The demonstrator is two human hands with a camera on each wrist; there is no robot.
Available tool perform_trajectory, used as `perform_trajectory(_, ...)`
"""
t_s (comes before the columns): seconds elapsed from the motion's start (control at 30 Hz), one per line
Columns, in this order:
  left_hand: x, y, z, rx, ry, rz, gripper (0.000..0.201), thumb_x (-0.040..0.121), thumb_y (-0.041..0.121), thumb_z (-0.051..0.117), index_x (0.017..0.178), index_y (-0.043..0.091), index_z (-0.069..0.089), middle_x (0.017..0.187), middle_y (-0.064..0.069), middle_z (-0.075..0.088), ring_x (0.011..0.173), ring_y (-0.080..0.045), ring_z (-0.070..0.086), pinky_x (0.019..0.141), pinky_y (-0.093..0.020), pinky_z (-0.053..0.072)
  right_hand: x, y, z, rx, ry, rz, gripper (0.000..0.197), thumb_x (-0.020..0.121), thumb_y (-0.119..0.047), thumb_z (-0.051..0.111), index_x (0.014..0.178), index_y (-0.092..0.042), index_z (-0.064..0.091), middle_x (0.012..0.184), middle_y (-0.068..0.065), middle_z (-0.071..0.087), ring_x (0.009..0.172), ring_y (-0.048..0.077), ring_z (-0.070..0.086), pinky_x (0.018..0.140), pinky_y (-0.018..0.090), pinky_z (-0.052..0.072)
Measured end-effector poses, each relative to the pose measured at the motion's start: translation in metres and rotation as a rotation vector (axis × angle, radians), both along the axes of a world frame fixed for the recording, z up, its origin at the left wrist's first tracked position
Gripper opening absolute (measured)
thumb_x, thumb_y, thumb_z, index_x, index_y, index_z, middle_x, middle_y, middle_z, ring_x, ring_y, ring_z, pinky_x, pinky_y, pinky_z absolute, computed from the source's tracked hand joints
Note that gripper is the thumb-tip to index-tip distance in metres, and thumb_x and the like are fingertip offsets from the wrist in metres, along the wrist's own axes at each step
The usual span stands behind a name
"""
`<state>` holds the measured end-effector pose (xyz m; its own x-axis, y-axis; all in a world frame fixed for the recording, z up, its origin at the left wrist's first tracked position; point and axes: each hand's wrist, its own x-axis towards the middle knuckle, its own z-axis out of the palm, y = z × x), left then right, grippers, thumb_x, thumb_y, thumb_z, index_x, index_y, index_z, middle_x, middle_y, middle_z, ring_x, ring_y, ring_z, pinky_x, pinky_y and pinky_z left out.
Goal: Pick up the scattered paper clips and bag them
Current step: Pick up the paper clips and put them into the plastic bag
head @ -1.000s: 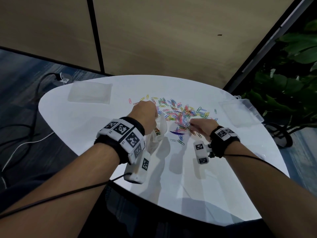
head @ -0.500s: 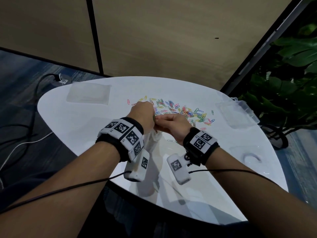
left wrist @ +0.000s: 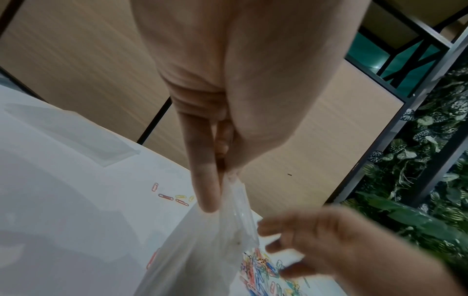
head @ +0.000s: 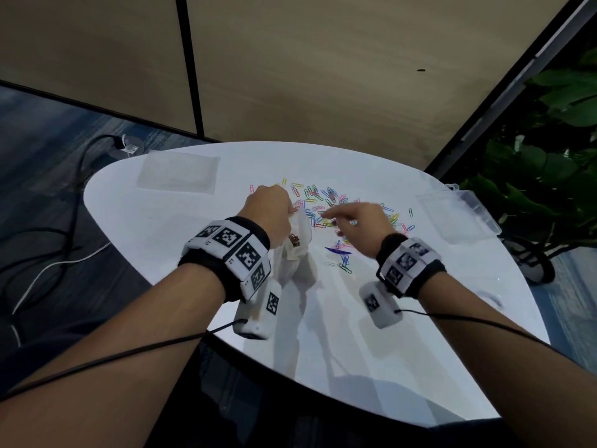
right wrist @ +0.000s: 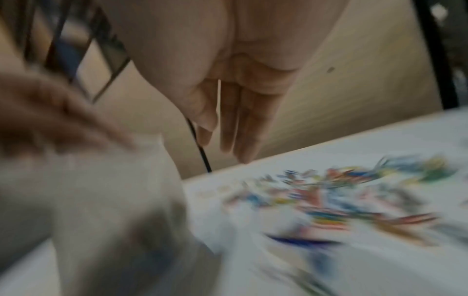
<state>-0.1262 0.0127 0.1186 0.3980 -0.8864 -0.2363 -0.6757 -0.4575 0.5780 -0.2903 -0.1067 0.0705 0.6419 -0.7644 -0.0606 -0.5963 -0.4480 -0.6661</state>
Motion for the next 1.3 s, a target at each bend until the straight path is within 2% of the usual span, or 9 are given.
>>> perform_trajectory(0.07, 0.0, 0.003, -0.002, -0.004, -0.01, -0.006, 0.033, 0.093, 0.004, 0.058, 0.122, 0.014, 0.07, 0.12, -0.014, 0.067, 0.102, -0.032, 0.068, 0.092, -0.034, 0.056, -0.022, -0.002, -0.034, -0.216, 0.429, 0.313, 0.04, 0.1, -0.019, 0.044, 0.139, -0.024, 0.051, 0.151, 0.002, 0.043, 0.135, 0.022, 0.044, 0.113, 0.042, 0.037)
perform_trajectory(0.17, -0.001, 0.008, -0.008, 0.003, -0.024, -0.017, 0.032, 0.094, 0.005, 0.055, 0.121, 0.014, 0.069, 0.118, -0.013, 0.065, 0.099, -0.032, 0.069, 0.092, -0.035, 0.056, -0.05, -0.002, -0.09, -0.398, 0.716, 0.672, 0.054, 0.1, -0.03, 0.03, 0.152, -0.018, 0.024, 0.162, 0.007, 0.017, 0.147, 0.032, 0.021, 0.114, 0.051, 0.031)
perform_trajectory(0.33, -0.002, 0.008, -0.017, 0.005, -0.041, -0.034, 0.034, 0.094, 0.002, 0.048, 0.117, 0.013, 0.071, 0.107, -0.014, 0.07, 0.093, -0.032, 0.069, 0.089, -0.039, 0.057, -0.057, -0.032, -0.111, -0.541, 0.832, 0.429, 0.058, 0.103, -0.032, 0.021, 0.155, -0.02, -0.001, 0.164, 0.003, -0.009, 0.151, 0.032, -0.001, 0.119, 0.052, 0.016)
perform_trajectory(0.47, -0.004, 0.004, -0.021, 0.003, -0.031, -0.04, 0.036, 0.095, 0.005, 0.052, 0.125, 0.016, 0.067, 0.117, -0.012, 0.069, 0.099, -0.031, 0.069, 0.09, -0.04, 0.058, -0.054, -0.067, -0.124, -0.482, 0.906, 0.245, 0.084, 0.089, -0.014, 0.052, 0.152, -0.027, -0.002, 0.163, 0.006, -0.007, 0.145, 0.045, 0.013, 0.11, 0.055, 0.034)
perform_trajectory(0.53, -0.003, 0.001, -0.024, 0.007, -0.03, -0.044, 0.034, 0.094, 0.006, 0.053, 0.122, 0.015, 0.069, 0.115, -0.012, 0.07, 0.099, -0.031, 0.069, 0.089, -0.039, 0.059, -0.049, -0.075, -0.127, -0.41, 0.847, 0.205, 0.084, 0.082, -0.007, 0.062, 0.15, -0.022, 0.015, 0.159, 0.008, 0.013, 0.135, 0.042, 0.032, 0.098, 0.049, 0.048)
perform_trajectory(0.67, -0.005, -0.003, -0.024, 0.001, -0.02, -0.042, 0.03, 0.094, 0.007, 0.05, 0.114, 0.014, 0.072, 0.108, -0.013, 0.072, 0.093, -0.033, 0.071, 0.088, -0.04, 0.059, -0.031, -0.068, -0.109, -0.497, 0.706, 0.201, 0.022, 0.083, -0.006, 0.065, 0.105, -0.007, 0.062, 0.106, 0.013, 0.061, 0.096, 0.032, 0.06, 0.077, 0.036, 0.053)
perform_trajectory(1.0, -0.011, -0.01, -0.022, 0.04, -0.049, -0.045, 0.029, 0.091, 0.004, 0.052, 0.109, 0.012, 0.073, 0.107, -0.012, 0.07, 0.09, -0.032, 0.07, 0.086, -0.035, 0.059, -0.05, -0.08, -0.057, 0.266, -0.04, -0.551, 0.016, 0.072, -0.005, 0.081, 0.081, -0.018, 0.079, 0.087, 0.0, 0.076, 0.076, 0.016, 0.072, 0.078, 0.025, 0.058)
perform_trajectory(1.17, -0.018, -0.015, -0.022, 0.065, -0.078, -0.027, 0.018, 0.088, 0.006, 0.057, 0.097, 0.009, 0.072, 0.109, -0.008, 0.068, 0.095, -0.028, 0.065, 0.078, -0.028, 0.053, -0.039, -0.052, -0.014, 0.839, -0.635, -0.481, 0.022, 0.081, 0.006, 0.071, 0.103, 0.006, 0.07, 0.102, 0.02, 0.072, 0.092, 0.027, 0.072, 0.077, 0.025, 0.059)
perform_trajectory(1.3, -0.028, -0.017, -0.026, 0.041, -0.076, -0.017, 0.023, 0.091, 0.009, 0.055, 0.104, 0.011, 0.074, 0.116, -0.009, 0.068, 0.105, -0.029, 0.065, 0.084, -0.031, 0.052, -0.014, -0.011, 0.003, 1.102, -0.655, -0.328, 0.02, 0.087, 0.005, 0.062, 0.107, 0.007, 0.065, 0.1, 0.014, 0.074, 0.095, 0.02, 0.071, 0.08, 0.021, 0.058)
